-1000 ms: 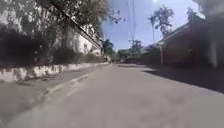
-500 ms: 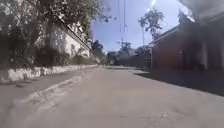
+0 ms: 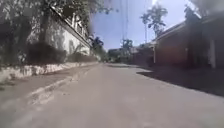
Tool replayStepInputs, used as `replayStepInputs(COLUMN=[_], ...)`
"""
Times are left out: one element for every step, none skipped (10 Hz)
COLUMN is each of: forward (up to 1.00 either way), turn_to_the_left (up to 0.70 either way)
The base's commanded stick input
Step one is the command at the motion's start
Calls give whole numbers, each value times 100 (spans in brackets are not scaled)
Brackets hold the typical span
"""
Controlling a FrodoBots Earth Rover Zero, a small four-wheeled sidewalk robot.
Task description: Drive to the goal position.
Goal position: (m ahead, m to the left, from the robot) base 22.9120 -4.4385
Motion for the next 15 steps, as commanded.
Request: replayStepInputs(forward=[100,100,100,100,100,100,100,100,100,100,100,100,100,100,100], turn_to_the_left=[1,1,1,1,1,1,1,1,1,1,1,1,1,1,1])
